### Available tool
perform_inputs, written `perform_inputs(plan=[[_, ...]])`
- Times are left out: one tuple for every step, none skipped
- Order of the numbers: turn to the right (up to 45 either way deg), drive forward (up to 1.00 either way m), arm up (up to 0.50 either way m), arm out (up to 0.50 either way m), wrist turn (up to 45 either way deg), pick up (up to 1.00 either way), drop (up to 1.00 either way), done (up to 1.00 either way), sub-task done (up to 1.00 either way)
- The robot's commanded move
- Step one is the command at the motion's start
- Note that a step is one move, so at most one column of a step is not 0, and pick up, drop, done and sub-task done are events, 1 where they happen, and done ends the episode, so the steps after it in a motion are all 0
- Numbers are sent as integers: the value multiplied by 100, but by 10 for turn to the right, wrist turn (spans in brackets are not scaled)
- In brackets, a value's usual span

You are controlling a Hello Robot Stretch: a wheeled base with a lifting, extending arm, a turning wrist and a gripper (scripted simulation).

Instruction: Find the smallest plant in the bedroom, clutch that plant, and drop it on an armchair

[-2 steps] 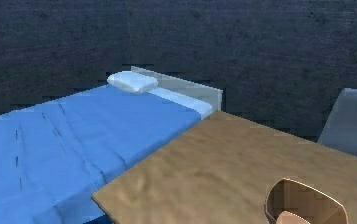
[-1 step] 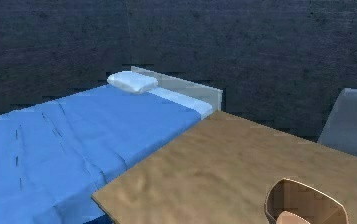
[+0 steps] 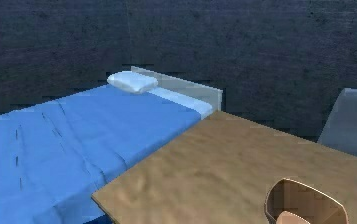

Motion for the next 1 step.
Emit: perform_inputs(plan=[[0,0,0,0,-450,0,0,0,0]])
